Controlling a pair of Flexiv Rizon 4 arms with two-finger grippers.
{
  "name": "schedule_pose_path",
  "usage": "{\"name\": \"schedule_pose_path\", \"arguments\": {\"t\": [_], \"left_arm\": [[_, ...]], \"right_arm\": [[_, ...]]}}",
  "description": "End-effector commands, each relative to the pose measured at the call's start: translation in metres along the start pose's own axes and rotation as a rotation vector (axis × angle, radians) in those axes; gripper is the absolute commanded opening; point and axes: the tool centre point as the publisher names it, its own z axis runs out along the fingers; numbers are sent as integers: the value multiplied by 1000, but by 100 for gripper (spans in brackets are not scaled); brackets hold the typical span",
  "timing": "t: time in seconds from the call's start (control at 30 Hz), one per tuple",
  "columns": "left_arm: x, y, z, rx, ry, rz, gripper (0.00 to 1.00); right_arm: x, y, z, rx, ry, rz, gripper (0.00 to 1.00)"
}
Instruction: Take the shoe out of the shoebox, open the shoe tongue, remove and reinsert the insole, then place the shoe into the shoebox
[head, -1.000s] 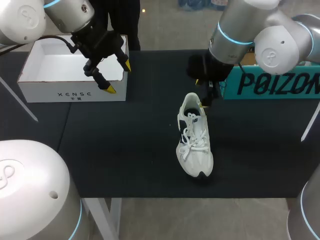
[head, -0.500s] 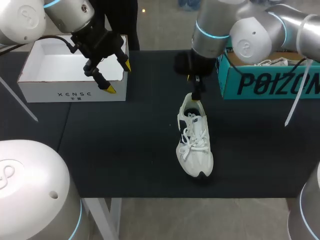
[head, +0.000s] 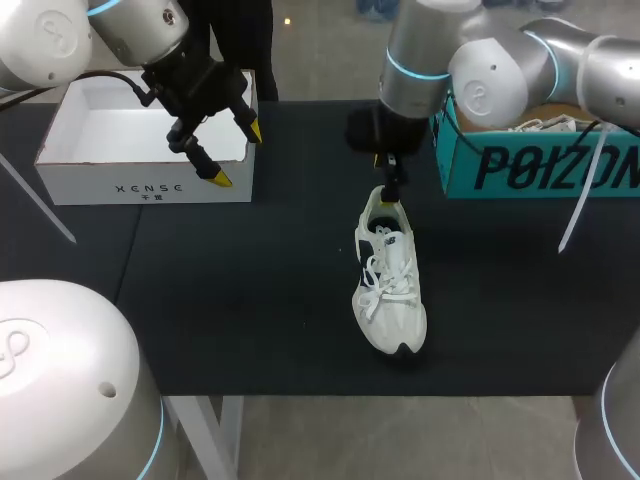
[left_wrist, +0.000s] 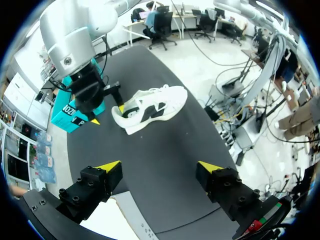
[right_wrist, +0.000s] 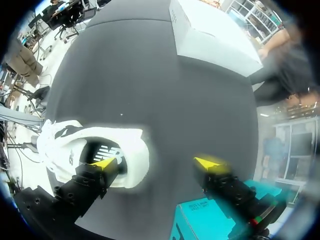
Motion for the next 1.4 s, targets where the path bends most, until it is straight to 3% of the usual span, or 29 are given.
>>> {"name": "schedule_pose_path", "arguments": {"t": [0.03, 0.2, 0.27, 0.3, 0.37, 0.43, 0.47, 0.5, 0.63, 0.73, 0.83, 1.0, 1.23, 1.4], "left_arm": [[0, 0, 0, -3, 1, 0, 100], [0, 0, 0, -3, 1, 0, 100], [0, 0, 0, -3, 1, 0, 100], [0, 0, 0, -3, 1, 0, 100], [0, 0, 0, -3, 1, 0, 100], [0, 0, 0, -3, 1, 0, 100], [0, 0, 0, -3, 1, 0, 100], [0, 0, 0, -3, 1, 0, 100], [0, 0, 0, -3, 1, 0, 100], [0, 0, 0, -3, 1, 0, 100], [0, 0, 0, -3, 1, 0, 100], [0, 0, 0, -3, 1, 0, 100], [0, 0, 0, -3, 1, 0, 100], [0, 0, 0, -3, 1, 0, 100]], "right_arm": [[-3, 1, 8, 6, 12, 6, 100], [-3, 0, 12, 11, 19, 10, 100], [-3, -1, 12, 12, 19, 12, 92], [-3, -1, 12, 13, 19, 12, 79], [-3, -2, 12, 14, 17, 14, 42], [-2, -4, 11, 16, 16, 18, 26], [-2, -5, 11, 14, 16, 21, 11], [-2, -6, 11, 13, 16, 22, 6], [2, -9, 12, 15, 15, 25, 5], [6, -11, 14, 16, 19, 27, 11], [9, -12, 16, 16, 24, 27, 1], [11, -7, 13, 14, 17, 13, 0], [15, -1, -6, 6, -9, -6, 0], [14, 1, -36, -1, -28, -2, 0]]}}
